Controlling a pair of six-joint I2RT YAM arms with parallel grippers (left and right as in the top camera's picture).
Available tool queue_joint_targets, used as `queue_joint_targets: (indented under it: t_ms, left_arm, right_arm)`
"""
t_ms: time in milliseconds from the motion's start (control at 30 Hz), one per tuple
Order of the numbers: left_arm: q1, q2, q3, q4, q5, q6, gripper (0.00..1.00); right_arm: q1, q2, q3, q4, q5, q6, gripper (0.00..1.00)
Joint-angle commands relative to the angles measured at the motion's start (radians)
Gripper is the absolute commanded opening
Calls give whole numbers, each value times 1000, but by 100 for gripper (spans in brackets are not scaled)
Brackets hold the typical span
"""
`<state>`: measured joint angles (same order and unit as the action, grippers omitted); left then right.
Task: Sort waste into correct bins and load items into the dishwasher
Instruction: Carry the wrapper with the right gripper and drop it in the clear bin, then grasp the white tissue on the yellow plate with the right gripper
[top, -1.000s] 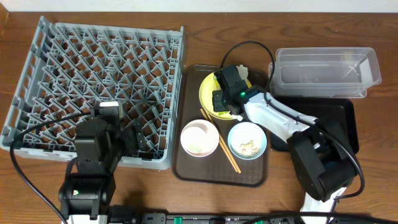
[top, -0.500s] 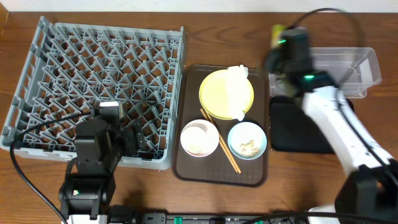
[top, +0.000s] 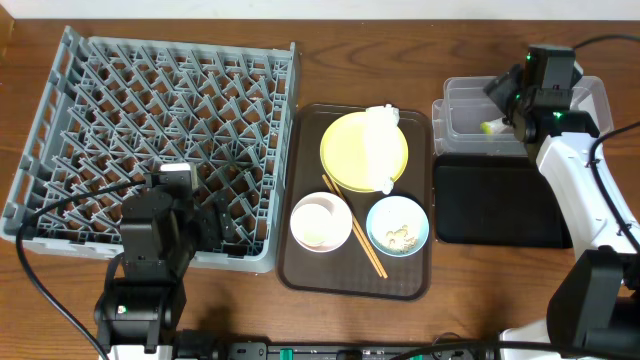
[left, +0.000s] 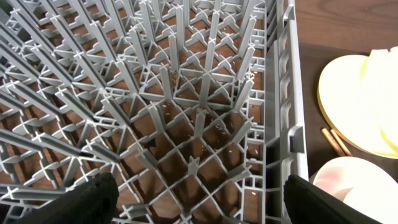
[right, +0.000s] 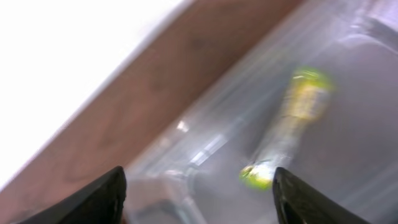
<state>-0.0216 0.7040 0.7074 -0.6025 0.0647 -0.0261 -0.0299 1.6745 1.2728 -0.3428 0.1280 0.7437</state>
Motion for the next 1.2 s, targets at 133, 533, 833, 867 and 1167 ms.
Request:
queue_joint_targets:
  t_ms: [133, 533, 833, 867, 1167]
  left_arm:
    - [5, -2, 26, -3, 2, -5, 88]
    - [5, -2, 26, -3, 2, -5, 88]
    - [5, -2, 26, -3, 2, -5, 88]
    - [5, -2, 26, -3, 2, -5, 88]
    - [4, -2, 26, -3, 2, -5, 88]
  right_arm:
    - [114, -35, 5, 66, -257, -323, 72]
    - [437, 76, 2, -159, -79, -415, 73]
    - [492, 238, 2, -175, -38, -294, 63]
    - [491, 259, 2, -175, -38, -286, 59]
    - [491, 297, 3, -147, -39, -269, 1]
